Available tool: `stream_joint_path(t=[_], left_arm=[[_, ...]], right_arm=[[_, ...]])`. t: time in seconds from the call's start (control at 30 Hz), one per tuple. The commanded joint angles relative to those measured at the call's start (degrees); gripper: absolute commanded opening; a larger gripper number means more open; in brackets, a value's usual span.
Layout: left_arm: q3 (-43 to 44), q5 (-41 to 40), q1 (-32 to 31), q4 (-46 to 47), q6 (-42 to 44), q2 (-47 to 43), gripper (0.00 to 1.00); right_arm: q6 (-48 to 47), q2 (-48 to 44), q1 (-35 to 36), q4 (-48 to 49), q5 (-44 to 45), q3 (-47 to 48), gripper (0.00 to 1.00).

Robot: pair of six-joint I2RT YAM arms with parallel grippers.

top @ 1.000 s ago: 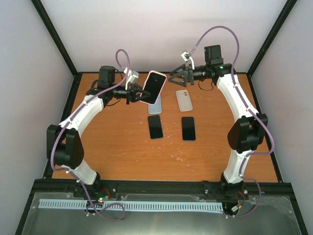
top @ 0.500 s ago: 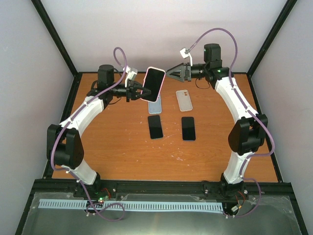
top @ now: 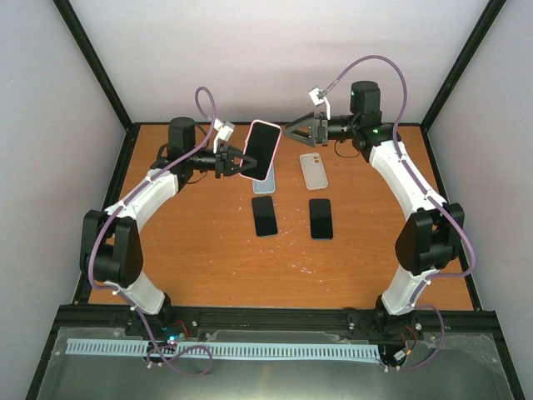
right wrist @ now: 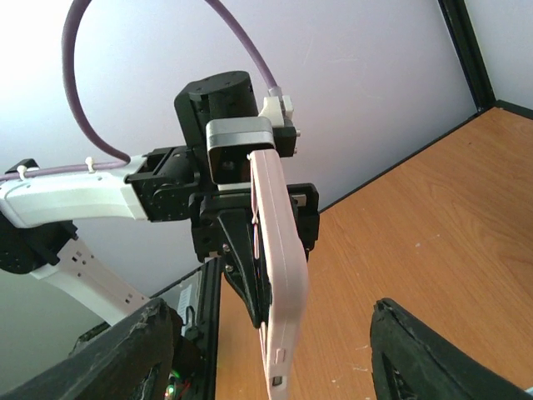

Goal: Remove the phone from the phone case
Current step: Remove the phone case from the phone.

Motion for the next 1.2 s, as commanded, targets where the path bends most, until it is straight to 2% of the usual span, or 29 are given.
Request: stream_joint_path(t=[0.0, 0.2, 0.53, 0.73, 0.9, 0.97, 1.03, 1.17], left_arm=[[1.4, 2.0, 0.1, 5.0, -2.2, -0.6, 0.03], [2.4, 1.7, -1.2, 4.3, -1.4, -0.1, 0.03], [2.5, 1.8, -2.1, 4.2, -1.3, 0.1, 0.03], [2.8, 2.1, -2.5, 3.5, -0.2, 0.0, 0.03], [3.1, 1.6, -2.9, 1.6, 2.1, -0.4, 0.03], [3.2, 1.2, -2.9, 1.1, 2.5, -0.5, 0.04], [3.3, 0.5, -2.9, -0.1, 3.7, -0.6, 0.11], [3.4, 0.0, -1.5, -5.8, 8.7, -1.7, 0.45]], right_arm=[[5.0, -1.6, 1.5, 8.3, 1.2, -1.8, 0.63], [6.1, 0.0, 3.7, 7.3, 3.2, 0.1, 0.59], [0.8, 0.6, 4.8, 1.7, 3.5, 1.0, 0.31], [1.0, 1.8, 5.2, 0.1, 1.5, 1.3, 0.27], [1.0, 2.4, 5.4, -0.4, 1.3, 1.9, 0.16], [1.0, 2.7, 5.4, -0.7, 1.0, 2.6, 0.08], [1.0, 2.9, 5.3, -1.3, 0.8, 3.3, 0.03], [-0.5, 3.0, 5.2, -3.4, -0.2, 5.0, 0.03]])
